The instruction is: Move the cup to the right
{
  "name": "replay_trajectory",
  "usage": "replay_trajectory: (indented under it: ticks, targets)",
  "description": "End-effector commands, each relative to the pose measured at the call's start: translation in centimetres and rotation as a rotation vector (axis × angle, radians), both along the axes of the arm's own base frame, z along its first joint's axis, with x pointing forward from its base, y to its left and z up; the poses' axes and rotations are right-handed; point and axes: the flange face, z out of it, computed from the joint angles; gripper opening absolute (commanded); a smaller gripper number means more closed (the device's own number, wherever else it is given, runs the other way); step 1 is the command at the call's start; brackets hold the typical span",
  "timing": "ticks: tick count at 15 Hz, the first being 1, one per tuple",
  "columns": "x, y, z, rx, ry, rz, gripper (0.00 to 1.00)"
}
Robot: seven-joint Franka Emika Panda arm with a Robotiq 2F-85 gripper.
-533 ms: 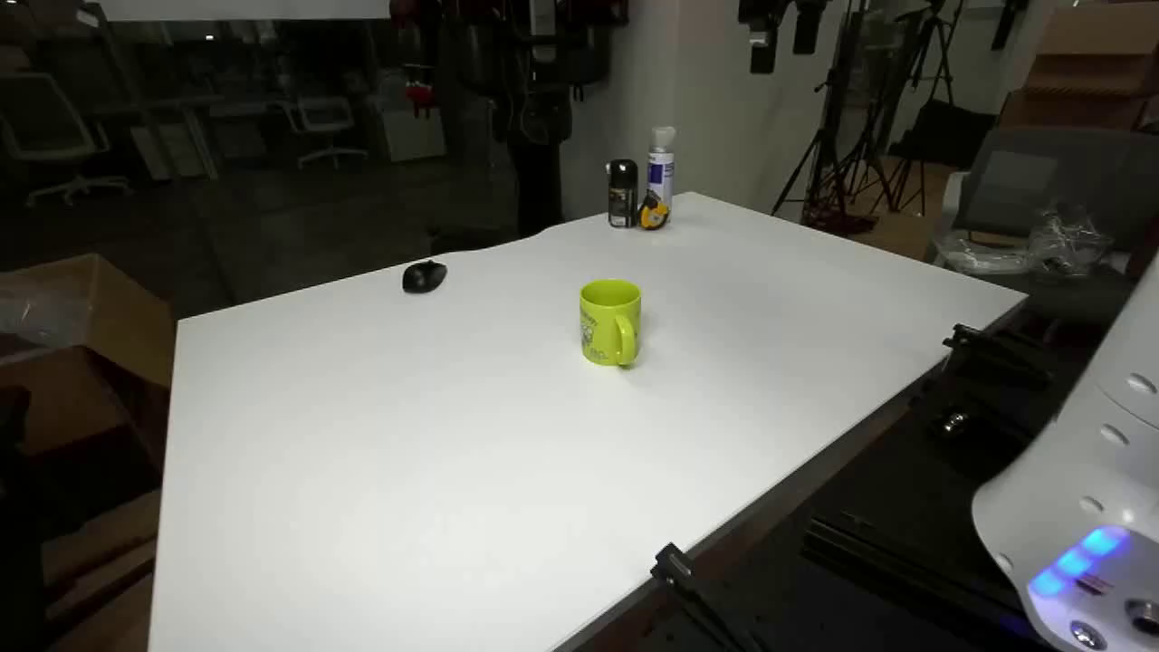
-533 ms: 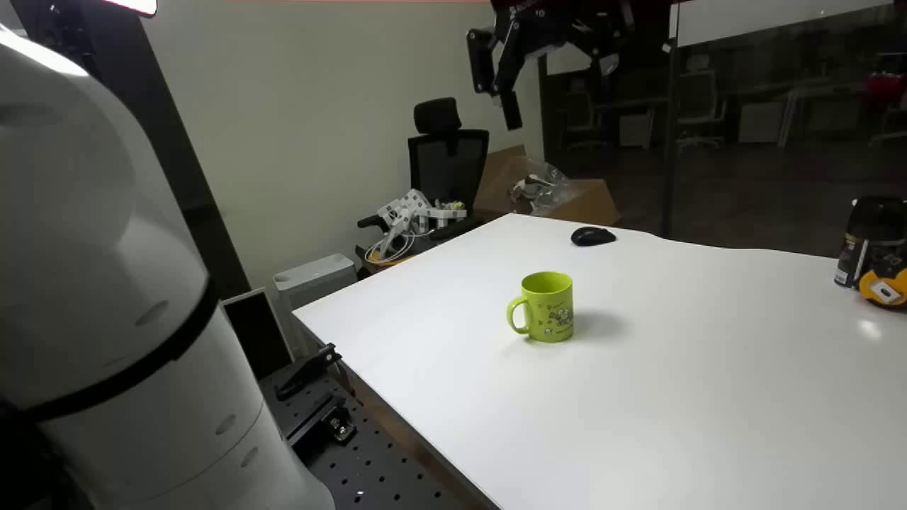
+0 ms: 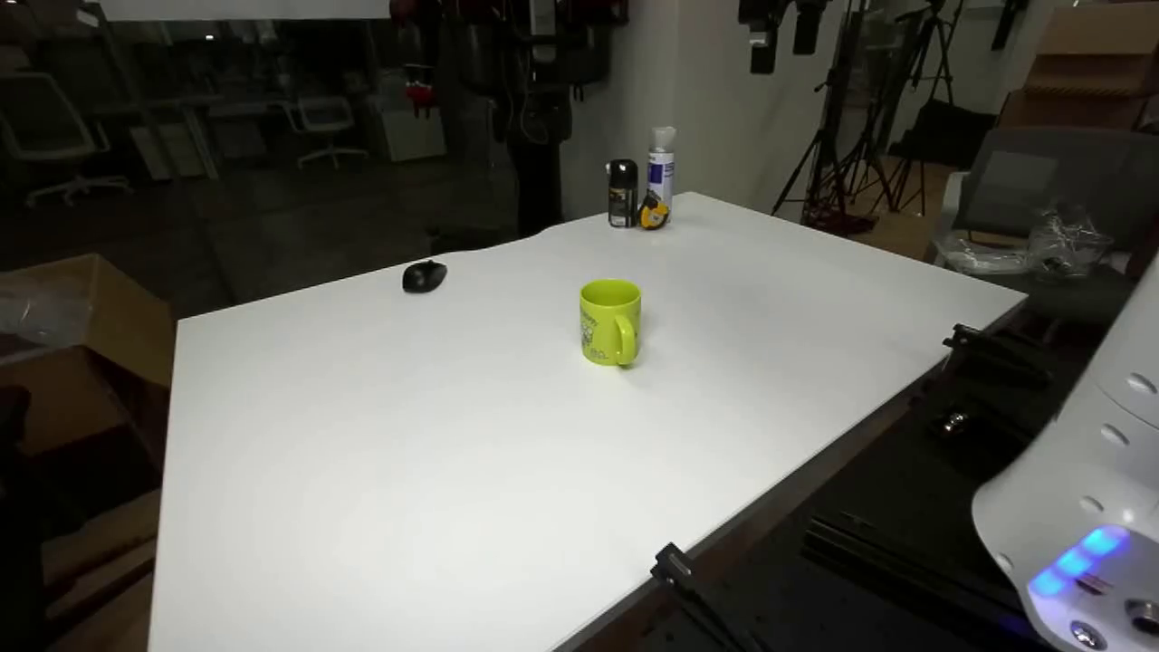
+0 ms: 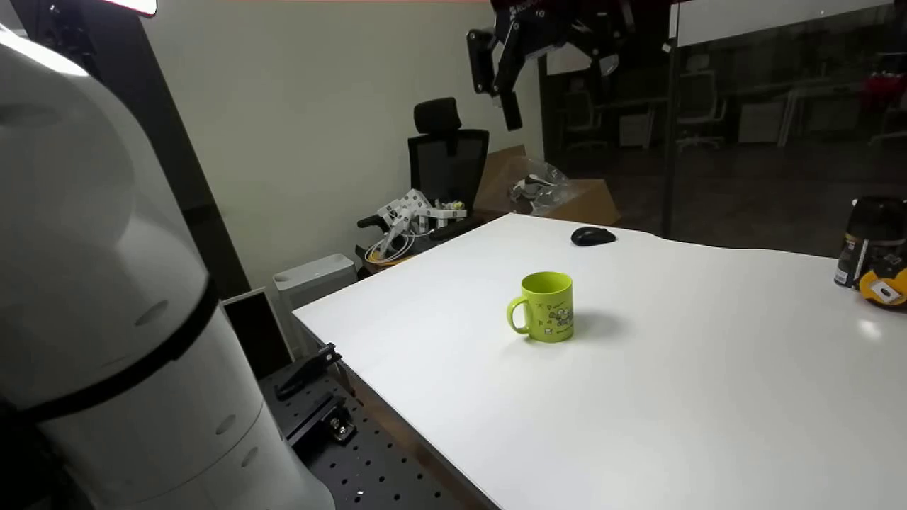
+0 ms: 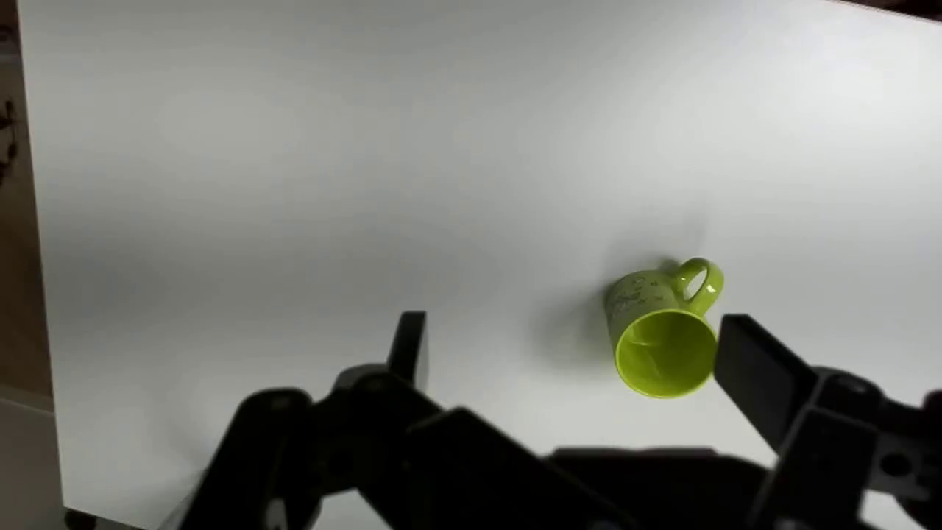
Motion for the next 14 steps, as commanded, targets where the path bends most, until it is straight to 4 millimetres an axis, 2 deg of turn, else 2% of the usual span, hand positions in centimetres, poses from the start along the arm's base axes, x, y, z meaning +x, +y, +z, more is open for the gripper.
replay_trajectory:
  ticks: [1,7,8,11,14]
  targets:
    - [0.0,0.0,0.1,0.0,0.001,0.0,1.0]
    - [0.0,0.0,0.1,0.0,0.001,0.0,1.0]
    - [0.0,0.2,0.3,-0.022,-0.059,-0.011,1.0]
    - [2.2,-0.2,0.1,0.014,-0.206,-0.131,1.0]
    - [5.0,-1.2,-2.6,0.056,-0.233,-0.281,1.0]
